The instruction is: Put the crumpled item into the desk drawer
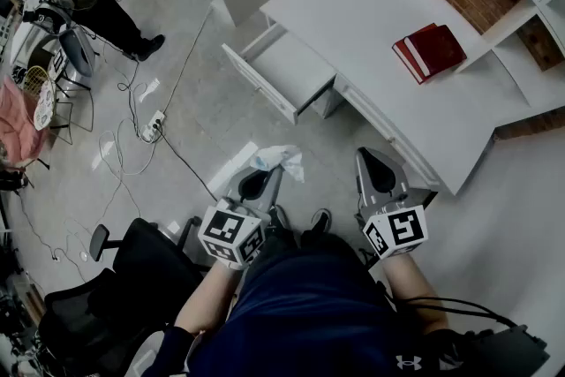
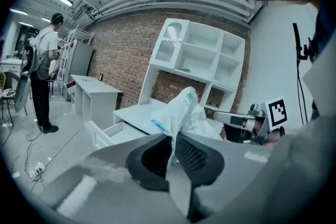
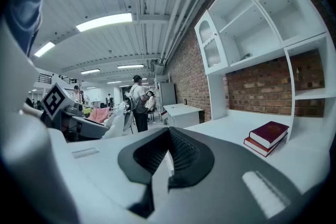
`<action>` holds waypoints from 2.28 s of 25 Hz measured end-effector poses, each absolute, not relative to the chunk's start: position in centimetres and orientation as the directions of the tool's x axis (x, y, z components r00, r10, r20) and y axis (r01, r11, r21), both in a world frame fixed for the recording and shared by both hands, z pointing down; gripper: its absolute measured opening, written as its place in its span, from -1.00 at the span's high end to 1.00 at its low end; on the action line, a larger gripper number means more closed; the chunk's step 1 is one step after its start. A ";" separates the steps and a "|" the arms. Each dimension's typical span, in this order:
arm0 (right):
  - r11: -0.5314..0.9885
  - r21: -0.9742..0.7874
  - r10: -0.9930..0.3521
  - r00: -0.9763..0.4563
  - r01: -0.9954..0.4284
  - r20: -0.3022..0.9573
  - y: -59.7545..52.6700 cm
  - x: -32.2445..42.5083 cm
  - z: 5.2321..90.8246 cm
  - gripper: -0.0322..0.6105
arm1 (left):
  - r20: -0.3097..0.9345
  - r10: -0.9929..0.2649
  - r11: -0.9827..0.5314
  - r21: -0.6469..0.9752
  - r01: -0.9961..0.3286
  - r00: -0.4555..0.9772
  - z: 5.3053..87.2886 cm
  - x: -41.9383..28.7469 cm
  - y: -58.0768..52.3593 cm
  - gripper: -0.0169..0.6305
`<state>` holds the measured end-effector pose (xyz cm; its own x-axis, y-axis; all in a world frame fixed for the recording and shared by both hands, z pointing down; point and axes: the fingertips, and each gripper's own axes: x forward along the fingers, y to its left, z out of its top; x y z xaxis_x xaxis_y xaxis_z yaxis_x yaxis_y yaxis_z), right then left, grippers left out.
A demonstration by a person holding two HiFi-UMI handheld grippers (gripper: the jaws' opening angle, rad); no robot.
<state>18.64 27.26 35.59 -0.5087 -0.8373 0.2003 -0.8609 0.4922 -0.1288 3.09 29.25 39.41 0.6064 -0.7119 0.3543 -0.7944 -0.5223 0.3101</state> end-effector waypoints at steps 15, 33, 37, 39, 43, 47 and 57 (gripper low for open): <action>0.454 -0.130 -0.861 -0.471 -0.882 0.190 28.2 15.5 35.2 0.89 | 0.326 -0.704 -0.576 0.257 -0.776 0.631 39.0 -0.7 29.8 0.88; 0.352 -0.087 -0.908 -0.363 -0.932 0.212 29.6 10.1 34.0 0.89 | 0.306 -0.700 -0.585 0.273 -0.764 0.646 38.6 -9.8 29.5 0.88; 0.366 -0.091 -0.900 -0.377 -0.926 0.218 28.4 9.3 34.4 0.89 | 0.306 -0.705 -0.579 0.273 -0.768 0.640 39.3 -10.4 28.5 0.88; 0.377 -0.097 -0.894 -0.390 -0.921 0.219 27.5 8.8 34.8 0.89 | 0.312 -0.709 -0.571 0.273 -0.774 0.632 39.4 -10.5 27.8 0.88; 0.398 -0.121 -0.885 -0.415 -0.910 0.212 24.9 8.7 35.3 0.89 | 0.325 -0.725 -0.548 0.260 -0.795 0.607 39.2 -10.6 25.9 0.88; 0.422 -0.139 -0.872 -0.443 -0.896 0.206 21.7 9.3 35.7 0.89 | 0.344 -0.734 -0.535 0.237 -0.811 0.585 40.2 -10.1 23.5 0.88; 0.481 -0.178 -0.838 -0.509 -0.859 0.195 13.8 12.2 36.0 0.89 | 0.373 -0.762 -0.487 0.209 -0.848 0.530 40.3 -6.8 17.0 0.88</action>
<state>12.19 13.81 36.02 -0.5095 -0.8382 0.1948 -0.8587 0.4806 -0.1778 -6.80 16.95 40.34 0.5296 -0.7617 0.3733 -0.8479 -0.4874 0.2086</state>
